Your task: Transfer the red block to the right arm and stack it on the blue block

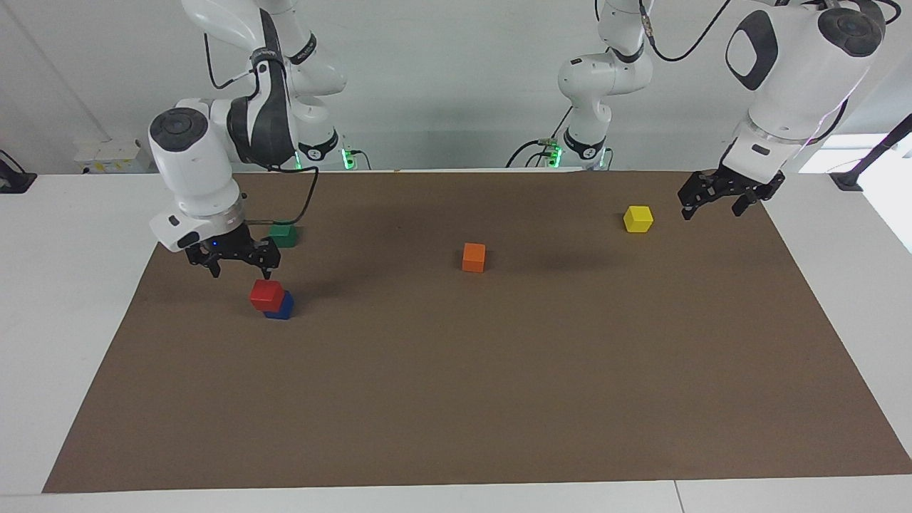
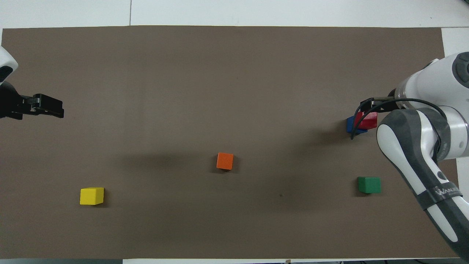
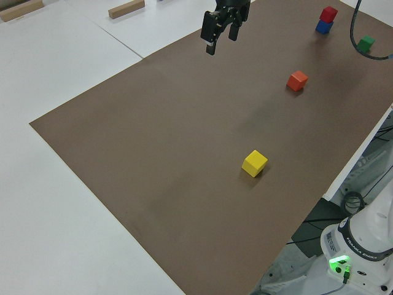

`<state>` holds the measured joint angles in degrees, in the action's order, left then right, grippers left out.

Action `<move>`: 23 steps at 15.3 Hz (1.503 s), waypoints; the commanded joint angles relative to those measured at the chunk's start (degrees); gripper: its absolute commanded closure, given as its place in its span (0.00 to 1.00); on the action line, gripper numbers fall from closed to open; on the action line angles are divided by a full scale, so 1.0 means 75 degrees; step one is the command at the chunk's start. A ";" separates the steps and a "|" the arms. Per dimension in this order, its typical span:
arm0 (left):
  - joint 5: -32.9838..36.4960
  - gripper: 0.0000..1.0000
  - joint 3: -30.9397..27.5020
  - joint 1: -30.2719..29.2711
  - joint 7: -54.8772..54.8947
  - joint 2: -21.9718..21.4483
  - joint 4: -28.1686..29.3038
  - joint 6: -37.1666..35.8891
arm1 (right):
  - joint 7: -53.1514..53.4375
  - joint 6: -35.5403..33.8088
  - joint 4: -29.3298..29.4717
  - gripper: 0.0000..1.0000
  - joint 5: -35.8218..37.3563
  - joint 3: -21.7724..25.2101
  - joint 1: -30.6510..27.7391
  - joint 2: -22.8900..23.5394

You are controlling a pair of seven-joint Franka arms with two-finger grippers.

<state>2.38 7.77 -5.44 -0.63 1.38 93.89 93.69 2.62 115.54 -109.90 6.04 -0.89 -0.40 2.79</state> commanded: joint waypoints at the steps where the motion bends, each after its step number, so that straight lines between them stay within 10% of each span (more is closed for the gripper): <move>1: 0.0081 0.00 -0.0005 -0.0013 0.0119 -0.0090 0.0090 -0.0035 | -0.0664 -0.0765 0.0342 0.00 -0.0419 -0.0033 -0.0122 -0.0454; 11: 0.0092 0.00 -0.0005 -0.0013 0.0119 -0.0090 0.0090 -0.0035 | -0.1228 -0.3767 0.1633 0.00 -0.1017 -0.0173 -0.0707 -0.0865; 23: 0.0092 0.00 -0.0016 -0.0013 0.0119 -0.0090 0.0090 -0.0035 | -0.1111 -0.3629 0.1926 0.00 -0.0314 -0.0209 -0.0638 -0.0748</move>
<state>2.38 7.77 -5.44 -0.63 1.38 93.90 93.69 -5.12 87.84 -96.78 2.34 -1.54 -4.39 -3.68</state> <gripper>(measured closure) 0.000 0.000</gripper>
